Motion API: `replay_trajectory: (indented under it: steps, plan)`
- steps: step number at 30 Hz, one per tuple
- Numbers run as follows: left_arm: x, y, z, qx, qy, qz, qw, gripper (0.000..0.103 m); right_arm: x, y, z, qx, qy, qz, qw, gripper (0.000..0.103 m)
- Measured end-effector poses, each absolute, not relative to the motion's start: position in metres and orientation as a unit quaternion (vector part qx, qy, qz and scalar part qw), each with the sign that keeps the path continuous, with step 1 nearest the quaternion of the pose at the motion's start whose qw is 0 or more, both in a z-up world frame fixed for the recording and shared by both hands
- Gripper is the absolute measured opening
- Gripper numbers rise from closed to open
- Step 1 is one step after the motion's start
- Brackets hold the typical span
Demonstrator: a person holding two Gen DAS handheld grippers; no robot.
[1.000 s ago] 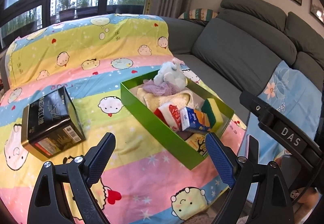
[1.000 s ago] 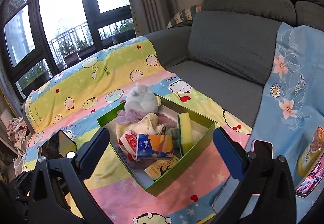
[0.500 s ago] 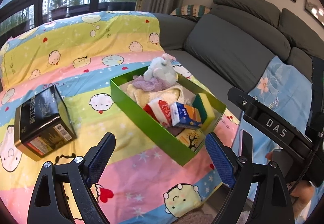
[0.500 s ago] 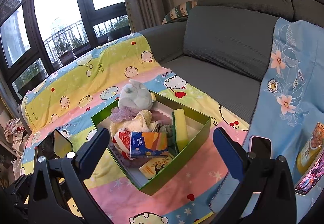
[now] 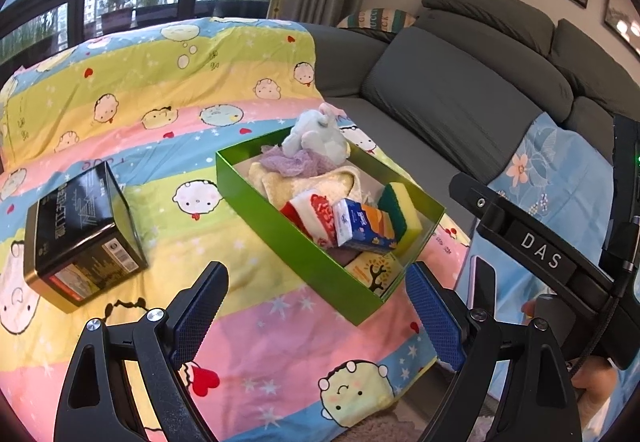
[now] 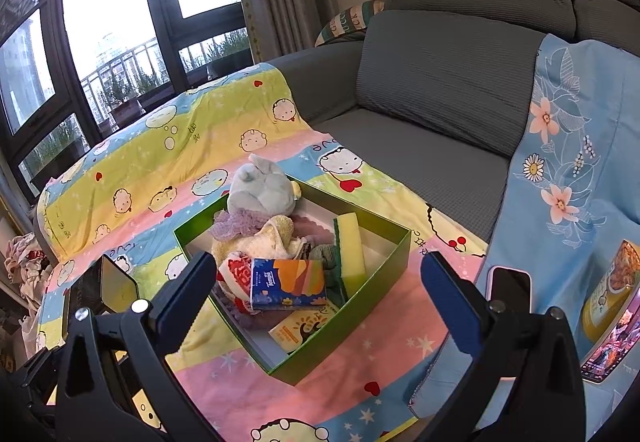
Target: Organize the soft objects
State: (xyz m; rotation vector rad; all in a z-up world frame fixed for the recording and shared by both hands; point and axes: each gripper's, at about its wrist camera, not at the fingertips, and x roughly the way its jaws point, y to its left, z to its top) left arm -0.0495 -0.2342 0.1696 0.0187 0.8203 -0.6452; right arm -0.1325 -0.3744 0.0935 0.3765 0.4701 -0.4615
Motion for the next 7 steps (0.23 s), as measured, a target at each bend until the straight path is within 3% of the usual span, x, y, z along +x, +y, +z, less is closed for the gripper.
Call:
replay_trajectory:
  steps: [7]
  plan:
    - [-0.0498,-0.2336,0.1672,0.008,0.394,-0.310,0.865,0.091,-0.1333,-0.3737,0.0936,0.179,0.233,-0.238,0.926,0.102]
